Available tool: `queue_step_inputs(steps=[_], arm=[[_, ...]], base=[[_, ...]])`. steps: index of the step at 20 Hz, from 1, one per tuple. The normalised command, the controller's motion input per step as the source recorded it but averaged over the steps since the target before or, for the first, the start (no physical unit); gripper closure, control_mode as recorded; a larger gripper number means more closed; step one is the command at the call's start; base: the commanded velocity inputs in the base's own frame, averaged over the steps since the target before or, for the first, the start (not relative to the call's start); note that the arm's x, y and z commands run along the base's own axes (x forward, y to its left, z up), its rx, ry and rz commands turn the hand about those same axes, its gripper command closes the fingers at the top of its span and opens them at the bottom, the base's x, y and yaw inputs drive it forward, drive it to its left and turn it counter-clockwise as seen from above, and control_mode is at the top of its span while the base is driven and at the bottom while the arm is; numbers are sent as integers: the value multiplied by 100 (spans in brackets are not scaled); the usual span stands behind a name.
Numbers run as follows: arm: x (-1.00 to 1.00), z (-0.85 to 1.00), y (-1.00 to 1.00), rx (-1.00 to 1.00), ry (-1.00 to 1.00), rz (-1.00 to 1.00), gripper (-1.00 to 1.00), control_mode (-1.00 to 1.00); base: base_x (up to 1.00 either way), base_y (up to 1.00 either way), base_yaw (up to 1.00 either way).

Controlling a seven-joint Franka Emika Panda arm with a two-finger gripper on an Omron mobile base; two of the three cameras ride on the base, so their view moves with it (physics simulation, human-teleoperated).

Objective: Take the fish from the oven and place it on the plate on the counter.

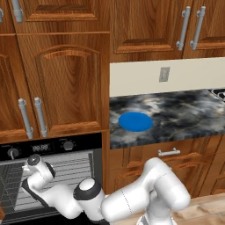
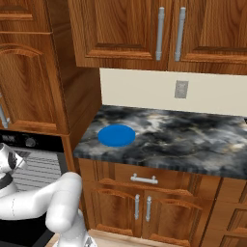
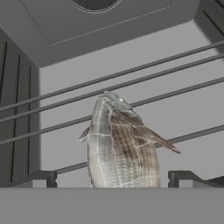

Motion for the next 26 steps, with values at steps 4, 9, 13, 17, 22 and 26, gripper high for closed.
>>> queue_step_inputs(steps=[4,9,13,17,22,26], arm=[[-20,-63,14,-7,14,0,-100,-100],[-9,-55,4,-2,17,0,-100,-100],[-2,-43,13,-2,16,0,100,-100],[-6,-39,19,-3,14,0,100,-100],[-7,-37,19,-3,13,0,100,-100],[-3,-23,14,-4,12,0,100,-100]], base=[[0,0,0],[0,0,0],[0,0,0],[0,0,0],[0,0,0],[0,0,0]])
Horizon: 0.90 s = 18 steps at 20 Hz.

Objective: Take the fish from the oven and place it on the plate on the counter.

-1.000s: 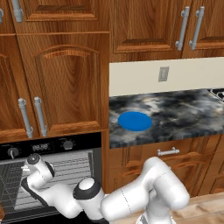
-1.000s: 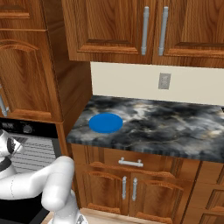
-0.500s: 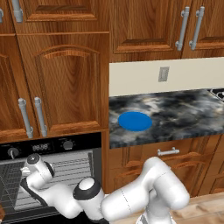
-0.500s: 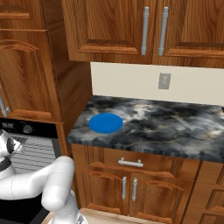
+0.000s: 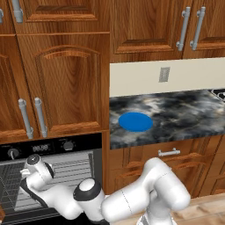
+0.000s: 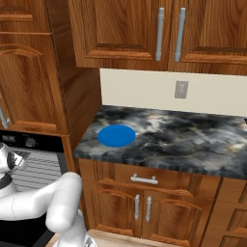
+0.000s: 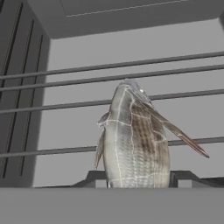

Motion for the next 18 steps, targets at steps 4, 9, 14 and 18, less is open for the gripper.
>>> queue_step_inputs(steps=[4,9,14,18], arm=[[-8,-8,9,-4,1,0,100,-100],[-55,2,2,0,-5,0,100,-100],[-88,33,0,2,-27,0,100,-100],[-100,32,-10,8,-36,0,100,-100]], base=[[0,0,0],[0,0,0],[0,0,0],[0,0,0]])
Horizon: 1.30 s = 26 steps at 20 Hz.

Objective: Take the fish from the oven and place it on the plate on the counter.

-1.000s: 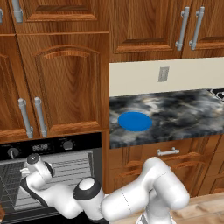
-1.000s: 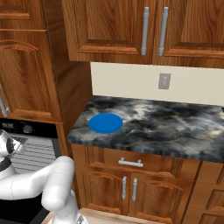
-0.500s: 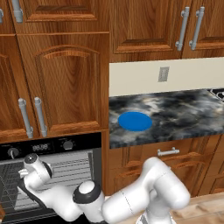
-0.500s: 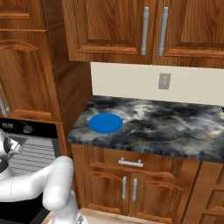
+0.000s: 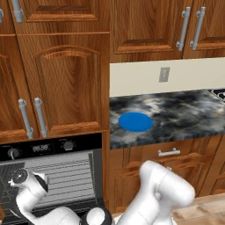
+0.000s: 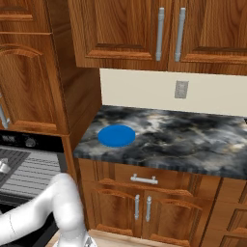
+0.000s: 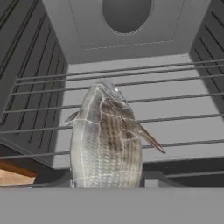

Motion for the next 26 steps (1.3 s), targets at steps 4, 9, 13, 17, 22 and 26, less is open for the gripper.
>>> queue_step_inputs(steps=[4,9,13,17,22,26], arm=[[-100,42,-23,8,-35,0,100,-100],[-100,85,-37,9,-17,0,100,-100],[-98,100,-52,9,-4,0,100,-100],[-82,100,-59,10,0,0,100,-100],[-60,100,-64,9,2,0,100,-100],[-34,100,-78,7,7,0,100,-100]], base=[[0,0,0],[0,0,0],[0,0,0],[0,0,0],[0,0,0],[0,0,0]])
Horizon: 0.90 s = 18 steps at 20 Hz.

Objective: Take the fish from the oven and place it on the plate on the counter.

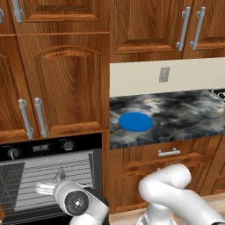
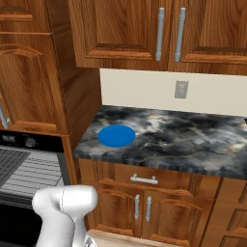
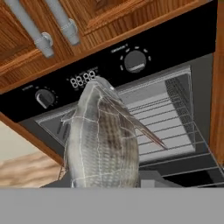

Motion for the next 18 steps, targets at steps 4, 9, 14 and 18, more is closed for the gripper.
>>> queue_step_inputs(steps=[4,9,14,18], arm=[[-9,100,-81,4,15,0,100,-100],[0,98,-79,0,27,0,100,-100],[0,80,-90,0,28,0,100,-100],[0,64,-97,0,26,1,100,-100]], base=[[0,0,0],[0,0,0],[0,0,0],[0,0,0]])
